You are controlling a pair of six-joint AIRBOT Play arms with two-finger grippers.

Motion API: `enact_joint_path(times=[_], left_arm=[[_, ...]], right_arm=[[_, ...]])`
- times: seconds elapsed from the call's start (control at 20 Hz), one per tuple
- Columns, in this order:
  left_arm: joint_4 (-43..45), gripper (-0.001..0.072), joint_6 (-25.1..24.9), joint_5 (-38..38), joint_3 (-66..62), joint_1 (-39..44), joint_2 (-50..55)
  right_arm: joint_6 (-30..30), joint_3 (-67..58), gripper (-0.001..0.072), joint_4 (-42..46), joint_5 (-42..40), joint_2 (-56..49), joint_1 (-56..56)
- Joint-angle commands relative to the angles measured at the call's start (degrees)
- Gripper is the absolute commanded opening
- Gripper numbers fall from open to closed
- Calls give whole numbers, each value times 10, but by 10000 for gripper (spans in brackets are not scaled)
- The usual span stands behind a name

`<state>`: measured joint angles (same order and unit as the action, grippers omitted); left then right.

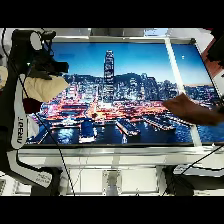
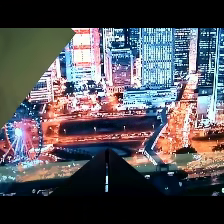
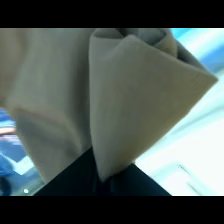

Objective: Fold the shirts.

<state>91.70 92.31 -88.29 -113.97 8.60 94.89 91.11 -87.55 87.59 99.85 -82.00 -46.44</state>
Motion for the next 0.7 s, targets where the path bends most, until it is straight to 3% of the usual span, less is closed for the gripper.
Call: enact_joint_path(times=[0.0, 0.05, 0.1, 0.3, 0.45, 0.65], left_arm=[[-23, 11, 10, 1, 0, 0, 0], [-26, 11, 10, 0, 0, 0, 0], [-30, 11, 10, -1, 0, 0, 0], [-51, 11, 14, -1, 0, 0, 0], [-94, 12, 14, -1, 0, 0, 0], [-155, 12, 13, -1, 0, 0, 0]], right_arm=[[10, 27, 348, 67, 55, 6, -54], [10, 30, 505, 40, 55, 6, -55], [10, 28, 518, 4, 54, 6, -52], [5, 27, 515, -226, 15, 6, -26], [-73, 28, 501, -395, -41, 6, 35], [-101, 28, 502, -375, -80, 6, 151]])
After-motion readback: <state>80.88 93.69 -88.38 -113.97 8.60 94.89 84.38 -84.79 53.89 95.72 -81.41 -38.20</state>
